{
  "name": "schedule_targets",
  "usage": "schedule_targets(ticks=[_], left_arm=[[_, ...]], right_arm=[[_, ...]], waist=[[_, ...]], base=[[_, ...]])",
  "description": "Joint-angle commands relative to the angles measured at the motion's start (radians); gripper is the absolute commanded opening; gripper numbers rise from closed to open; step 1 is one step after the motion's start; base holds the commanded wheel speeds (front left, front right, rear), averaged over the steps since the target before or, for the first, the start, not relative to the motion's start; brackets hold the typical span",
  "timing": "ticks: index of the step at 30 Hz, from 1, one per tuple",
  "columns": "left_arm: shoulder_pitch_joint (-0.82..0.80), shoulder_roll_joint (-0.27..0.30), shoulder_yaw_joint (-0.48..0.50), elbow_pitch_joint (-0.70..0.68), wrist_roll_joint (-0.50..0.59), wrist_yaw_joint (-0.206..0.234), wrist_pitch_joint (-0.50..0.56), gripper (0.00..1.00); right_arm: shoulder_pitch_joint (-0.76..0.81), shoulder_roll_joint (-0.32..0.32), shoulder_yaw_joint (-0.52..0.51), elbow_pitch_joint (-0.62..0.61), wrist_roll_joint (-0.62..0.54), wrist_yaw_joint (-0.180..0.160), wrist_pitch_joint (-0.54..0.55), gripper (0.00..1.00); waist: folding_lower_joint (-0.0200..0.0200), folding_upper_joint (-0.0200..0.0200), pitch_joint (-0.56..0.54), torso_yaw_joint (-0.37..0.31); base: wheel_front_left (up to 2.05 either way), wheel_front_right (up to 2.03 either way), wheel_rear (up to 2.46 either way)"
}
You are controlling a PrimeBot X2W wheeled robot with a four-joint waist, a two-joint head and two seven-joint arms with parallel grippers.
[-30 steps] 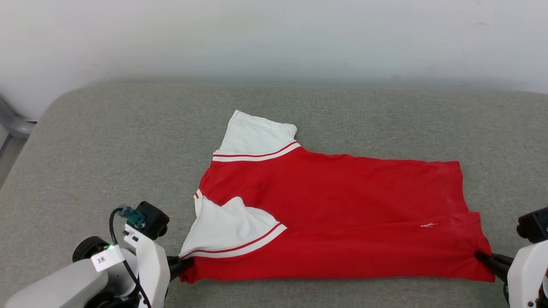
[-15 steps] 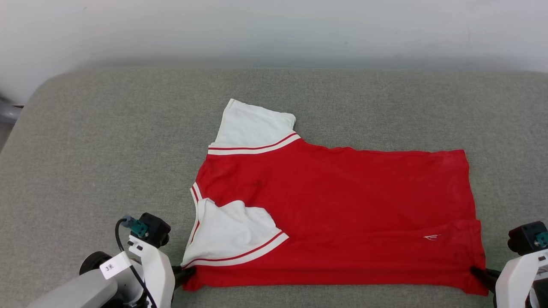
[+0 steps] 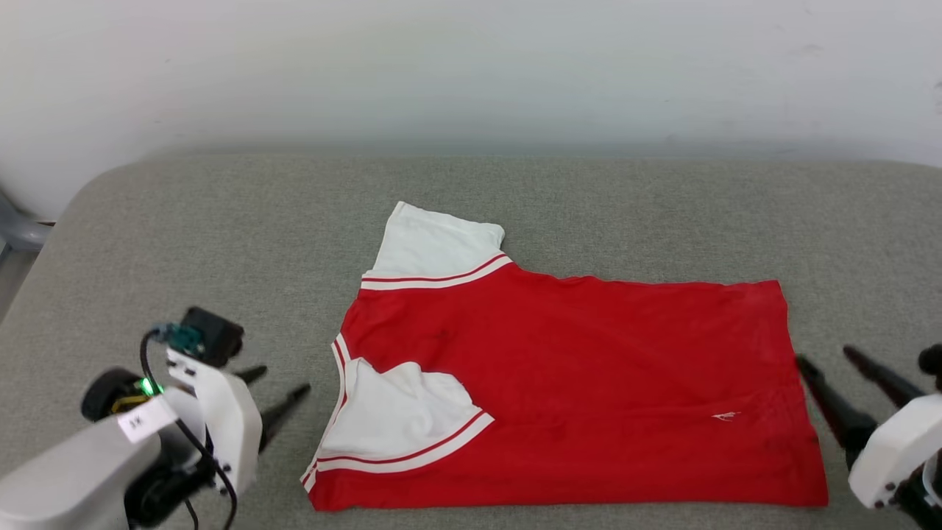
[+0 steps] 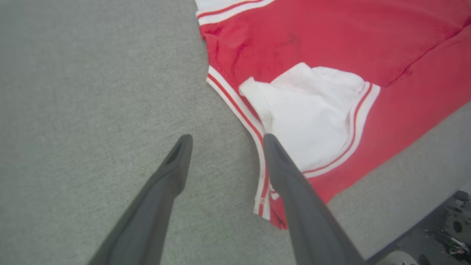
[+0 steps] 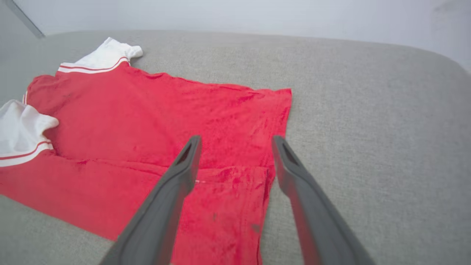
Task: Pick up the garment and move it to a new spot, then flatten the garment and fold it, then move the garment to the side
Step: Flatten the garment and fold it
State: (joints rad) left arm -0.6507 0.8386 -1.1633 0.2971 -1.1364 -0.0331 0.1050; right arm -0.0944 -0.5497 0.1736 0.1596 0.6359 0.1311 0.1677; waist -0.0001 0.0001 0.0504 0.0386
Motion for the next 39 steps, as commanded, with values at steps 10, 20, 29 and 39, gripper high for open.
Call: schedule_targets(ticks=[10, 20, 29, 39], left_arm=[[-0.191, -0.02, 0.086, 0.022, 0.047, 0.035, -0.025, 1.0], [-0.42, -0.052, 0.126, 0.146, -0.015, -0.021, 0.19, 1.0], [-0.632, -0.068, 0.151, 0.251, -0.086, -0.035, 0.463, 1.0], [-0.767, -0.099, 0.098, 0.303, -0.035, -0.037, 0.627, 1.0]], right_arm=[[-0.037, 0.223, -0.182, -0.149, -0.182, -0.001, -0.184, 1.0], [-0.067, 0.279, -0.146, -0.289, -0.294, -0.001, -0.204, 1.0], [-0.126, 0.281, -0.117, -0.338, -0.344, -0.001, -0.212, 1.0], [-0.182, 0.278, -0.097, -0.327, -0.359, -0.001, -0.233, 1.0]], waist=[[0.0001, -0.0001, 0.081, -0.077], [0.0001, -0.0001, 0.257, -0.16], [0.0001, -0.0001, 0.417, -0.219], [0.0001, -0.0001, 0.535, -0.233]], base=[[0.0, 0.0, 0.0], [0.0, 0.0, 0.0], [0.0, 0.0, 0.0], [0.0, 0.0, 0.0]])
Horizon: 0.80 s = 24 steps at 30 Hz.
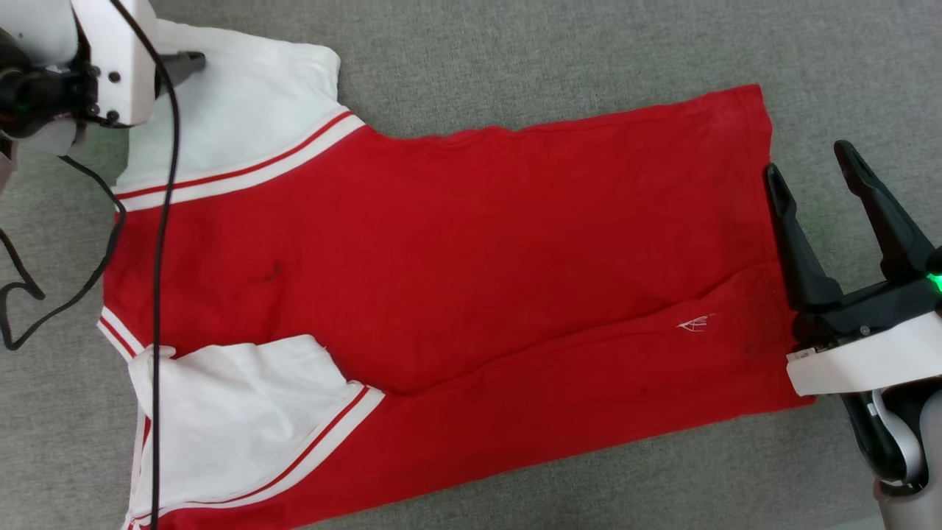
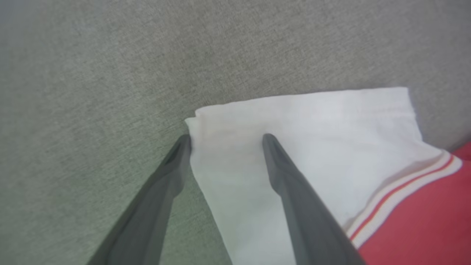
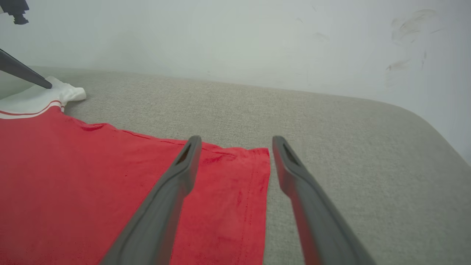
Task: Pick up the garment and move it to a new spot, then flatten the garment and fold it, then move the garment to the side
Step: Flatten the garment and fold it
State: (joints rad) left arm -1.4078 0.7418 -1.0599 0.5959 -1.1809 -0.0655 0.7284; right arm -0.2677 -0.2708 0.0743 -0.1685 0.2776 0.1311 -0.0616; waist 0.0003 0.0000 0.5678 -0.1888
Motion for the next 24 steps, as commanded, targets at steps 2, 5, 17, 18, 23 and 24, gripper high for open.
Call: schedule_targets(ticks=[2, 5, 17, 18, 23, 24], left_arm=[[-0.001, -0.011, -0.013, 0.02, 0.007, -0.009, 0.007, 1.0], [0.029, -0.02, -0.05, 0.044, 0.027, -0.017, 0.031, 1.0], [0.058, -0.044, -0.09, 0.062, 0.071, -0.054, -0.062, 0.0], [0.052, -0.045, -0.088, 0.055, 0.078, -0.055, -0.088, 0.0], [0.055, -0.062, -0.083, 0.015, 0.089, -0.063, -0.197, 0.0], [0.063, -0.067, -0.088, 0.002, 0.097, -0.063, -0.221, 0.0]], right_arm=[[-0.018, -0.005, 0.003, 0.003, -0.003, -0.001, -0.008, 1.0], [-0.023, -0.01, -0.008, 0.001, -0.004, -0.001, -0.01, 1.0], [-0.055, -0.048, -0.037, -0.014, -0.012, -0.001, 0.008, 1.0], [-0.064, -0.059, -0.041, -0.017, -0.013, -0.001, 0.016, 1.0], [-0.118, -0.184, -0.023, -0.001, 0.003, -0.001, 0.152, 1.0], [-0.127, -0.225, -0.002, 0.008, 0.004, -0.001, 0.204, 1.0]], waist=[[-0.0003, 0.0, 0.023, -0.005], [-0.0003, 0.0, 0.027, -0.003], [-0.0003, 0.0, 0.002, 0.028], [-0.0003, 0.0, -0.008, 0.034], [-0.0003, 0.0, -0.063, 0.073], [-0.0003, 0.0, -0.076, 0.083]], base=[[0.0, 0.0, 0.0], [0.0, 0.0, 0.0], [0.0, 0.0, 0.0], [0.0, 0.0, 0.0], [0.0, 0.0, 0.0], [0.0, 0.0, 0.0]])
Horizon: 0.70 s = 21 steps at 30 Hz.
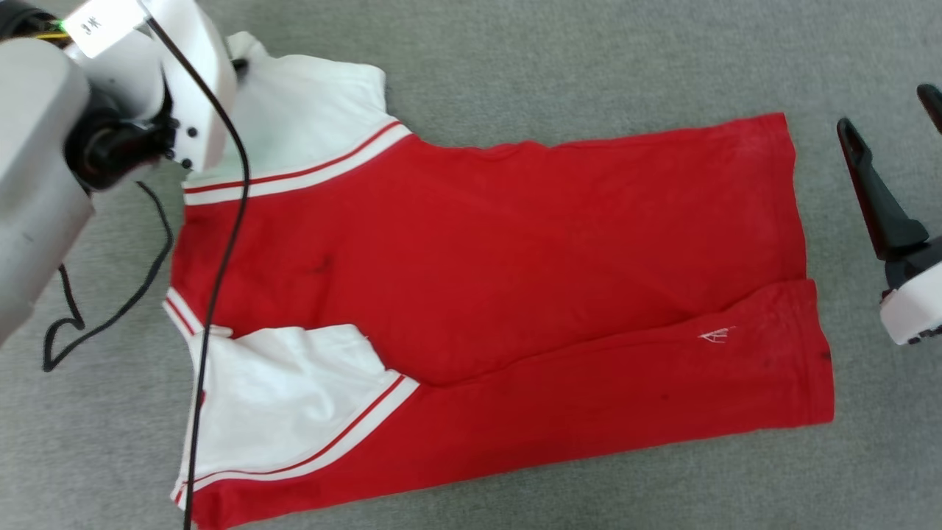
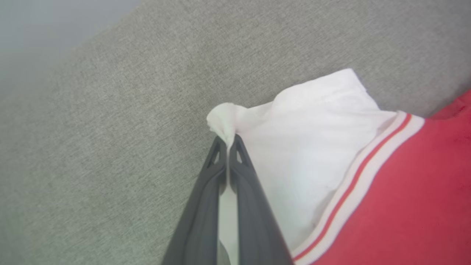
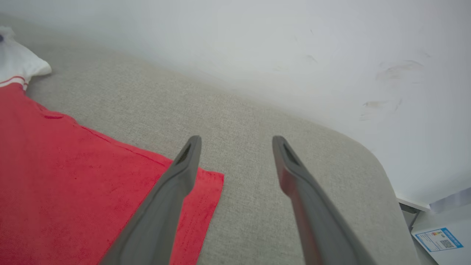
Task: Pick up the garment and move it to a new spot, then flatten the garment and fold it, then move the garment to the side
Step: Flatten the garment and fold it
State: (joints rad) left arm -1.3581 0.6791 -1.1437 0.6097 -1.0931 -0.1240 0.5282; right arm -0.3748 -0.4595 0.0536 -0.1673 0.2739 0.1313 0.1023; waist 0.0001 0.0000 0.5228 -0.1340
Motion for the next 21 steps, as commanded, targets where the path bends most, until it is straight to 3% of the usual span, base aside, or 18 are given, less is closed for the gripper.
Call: schedule_targets(ticks=[1, 6, 11, 16, 21], left_arm=[[0.02, -0.006, -0.009, -0.026, 0.015, -0.004, -0.041, 0.0], [0.053, -0.013, -0.028, -0.103, 0.02, -0.005, -0.126, 0.0], [0.066, -0.008, -0.049, -0.181, 0.036, -0.005, -0.179, 0.0], [0.047, -0.012, -0.061, -0.236, 0.058, -0.005, -0.213, 0.0], [0.03, -0.021, -0.063, -0.275, 0.082, -0.005, -0.238, 0.0]], right_arm=[[-0.029, -0.068, 0.043, 0.009, 0.025, -0.001, 0.085, 1.0], [-0.108, -0.219, 0.138, 0.045, 0.165, -0.001, 0.342, 1.0], [-0.212, -0.319, 0.231, 0.121, 0.294, -0.001, 0.569, 1.0], [-0.327, -0.345, 0.309, 0.232, 0.342, -0.001, 0.714, 1.0], [-0.417, -0.315, 0.356, 0.353, 0.358, -0.001, 0.766, 1.0]], waist=[[-0.0001, 0.0, -0.041, 0.037], [-0.0001, 0.0, -0.078, 0.076], [-0.0001, 0.0, -0.089, 0.106], [-0.0001, 0.0, -0.072, 0.139], [-0.0001, 0.0, -0.042, 0.172]], base=[[0.0, 0.0, 0.0], [0.0, 0.0, 0.0], [0.0, 0.0, 0.0], [0.0, 0.0, 0.0], [0.0, 0.0, 0.0]])
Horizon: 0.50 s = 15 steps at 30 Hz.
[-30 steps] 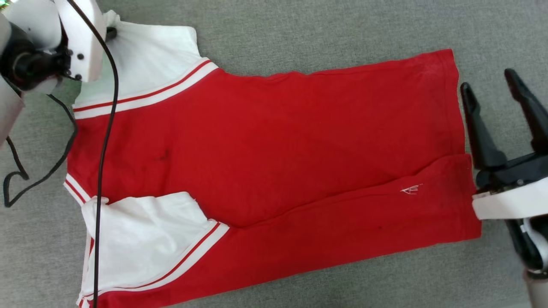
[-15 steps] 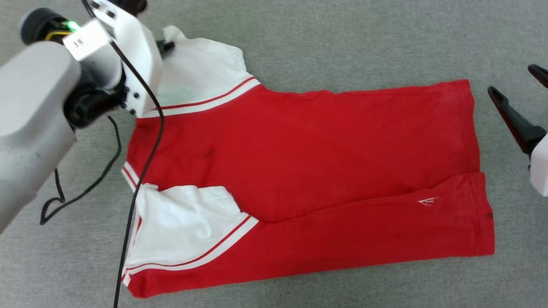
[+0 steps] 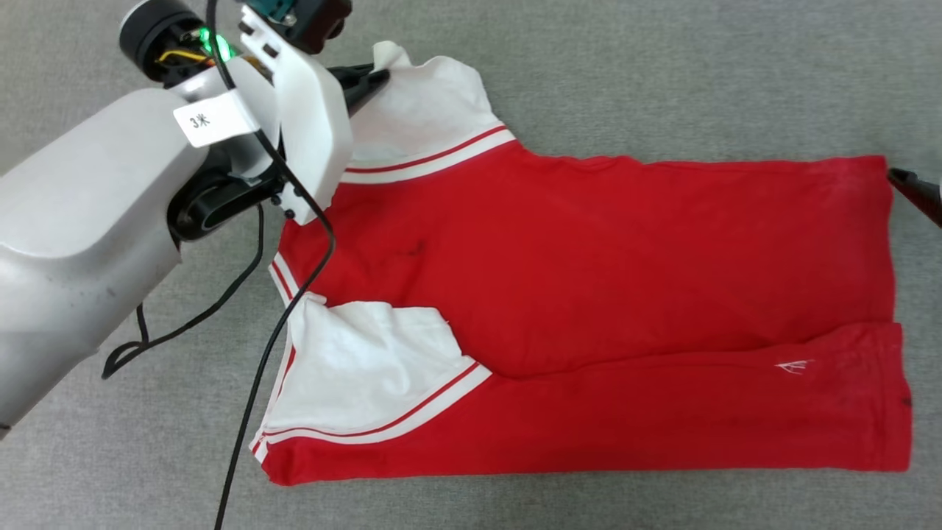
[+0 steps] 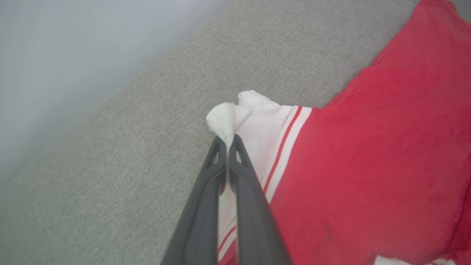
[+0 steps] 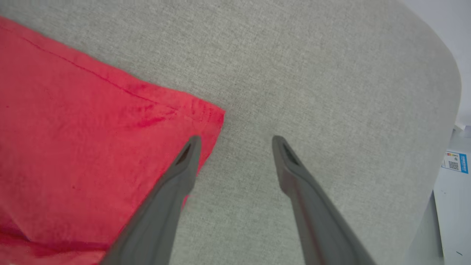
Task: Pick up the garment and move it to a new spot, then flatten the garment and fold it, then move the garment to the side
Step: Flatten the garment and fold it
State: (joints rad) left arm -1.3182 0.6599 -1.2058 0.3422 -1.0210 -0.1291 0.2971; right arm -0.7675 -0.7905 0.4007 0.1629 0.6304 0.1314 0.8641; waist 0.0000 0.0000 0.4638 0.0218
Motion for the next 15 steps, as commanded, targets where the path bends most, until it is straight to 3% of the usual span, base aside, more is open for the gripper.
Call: schedule_targets(ticks=[1, 9, 13, 14, 15], left_arm=[[-0.013, -0.003, -0.001, -0.012, 0.014, 0.0, -0.011, 0.0], [-0.033, -0.016, 0.003, -0.048, 0.03, 0.003, -0.031, 0.0], [-0.034, -0.011, 0.006, -0.052, 0.028, 0.003, -0.038, 0.0], [-0.033, -0.007, 0.006, -0.052, 0.028, 0.003, -0.04, 0.0], [-0.031, -0.004, 0.006, -0.051, 0.029, 0.003, -0.04, 0.0]], right_arm=[[-0.033, 0.022, 0.021, 0.046, 0.0, -0.001, 0.007, 1.0], [-0.015, 0.061, 0.125, 0.189, 0.032, -0.001, 0.047, 1.0], [0.013, 0.069, 0.169, 0.205, 0.061, 0.001, 0.038, 1.0], [0.014, 0.07, 0.176, 0.205, 0.07, 0.002, 0.028, 0.33], [0.007, 0.07, 0.176, 0.201, 0.073, 0.002, 0.005, 0.0]], waist=[[0.0, 0.0, 0.023, 0.021], [0.0, 0.0, 0.072, 0.058], [0.0, 0.0, 0.076, 0.061], [0.0, 0.0, 0.076, 0.06], [0.0, 0.0, 0.076, 0.059]], base=[[0.0, 0.0, 0.0], [0.0, 0.0, 0.0], [0.0, 0.0, 0.0], [0.0, 0.0, 0.0], [0.0, 0.0, 0.0]])
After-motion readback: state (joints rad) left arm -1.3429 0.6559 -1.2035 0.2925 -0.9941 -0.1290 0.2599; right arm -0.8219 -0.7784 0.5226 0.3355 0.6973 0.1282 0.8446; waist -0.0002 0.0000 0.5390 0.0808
